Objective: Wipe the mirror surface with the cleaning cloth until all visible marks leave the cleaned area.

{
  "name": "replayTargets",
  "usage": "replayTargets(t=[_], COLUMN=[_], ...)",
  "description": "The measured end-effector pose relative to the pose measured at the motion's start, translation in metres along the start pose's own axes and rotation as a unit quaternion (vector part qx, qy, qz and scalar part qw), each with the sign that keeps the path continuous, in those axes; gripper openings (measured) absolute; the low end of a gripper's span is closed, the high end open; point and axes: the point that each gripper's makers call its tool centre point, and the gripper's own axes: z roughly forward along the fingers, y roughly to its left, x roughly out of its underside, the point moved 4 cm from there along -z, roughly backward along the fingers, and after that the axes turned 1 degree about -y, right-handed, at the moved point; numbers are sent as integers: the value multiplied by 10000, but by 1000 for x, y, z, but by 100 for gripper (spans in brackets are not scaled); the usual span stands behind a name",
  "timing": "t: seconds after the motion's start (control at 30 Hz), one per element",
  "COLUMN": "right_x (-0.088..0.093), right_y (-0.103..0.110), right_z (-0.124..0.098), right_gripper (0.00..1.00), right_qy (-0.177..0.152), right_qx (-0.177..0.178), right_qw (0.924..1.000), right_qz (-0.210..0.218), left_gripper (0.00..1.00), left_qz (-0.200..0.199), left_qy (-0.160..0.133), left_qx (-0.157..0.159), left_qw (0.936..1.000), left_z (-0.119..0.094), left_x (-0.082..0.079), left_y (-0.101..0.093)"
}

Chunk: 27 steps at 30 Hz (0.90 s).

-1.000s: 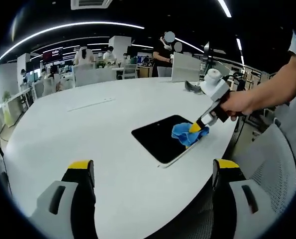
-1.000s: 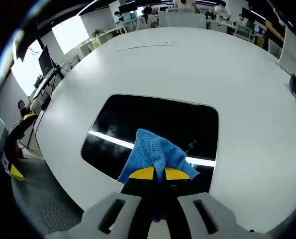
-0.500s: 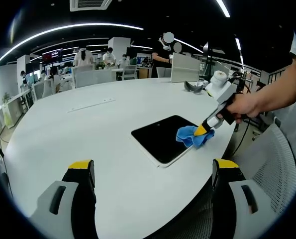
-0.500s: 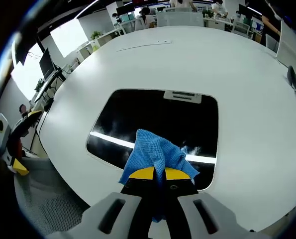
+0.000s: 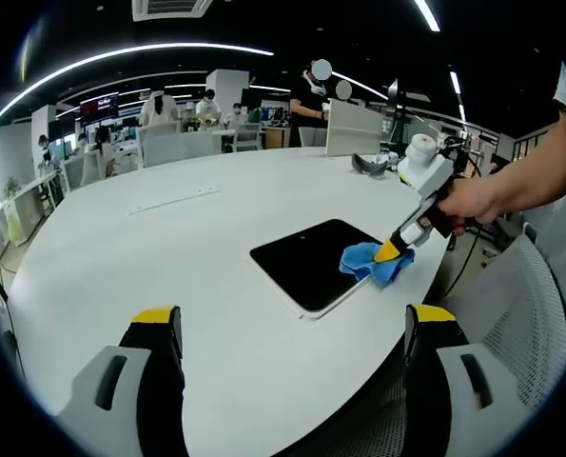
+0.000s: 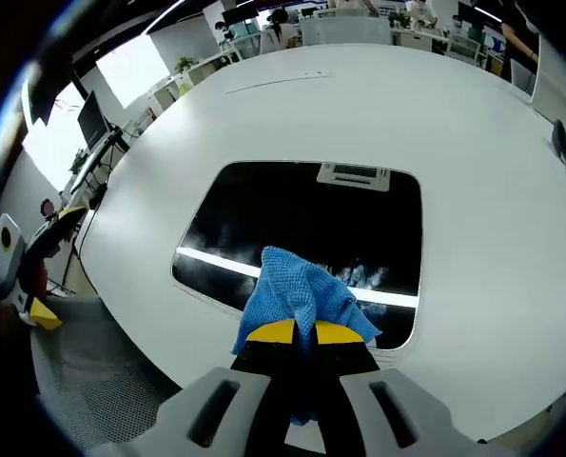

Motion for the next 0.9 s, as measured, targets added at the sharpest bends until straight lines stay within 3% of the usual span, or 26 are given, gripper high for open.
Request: replayTargets(t=[0.9], right_x=[9], right_y=[-34], right_z=[-13], right_gripper=[0], right_qy=[-4], right_qx=[145], right_qw=[9997], right_qz=[186], left_gripper=[96], left_qz=[-7], left_qy=[7], left_qx=[29], left_qw=[10000], left_z=[0], left_x=[0], left_y=[-1])
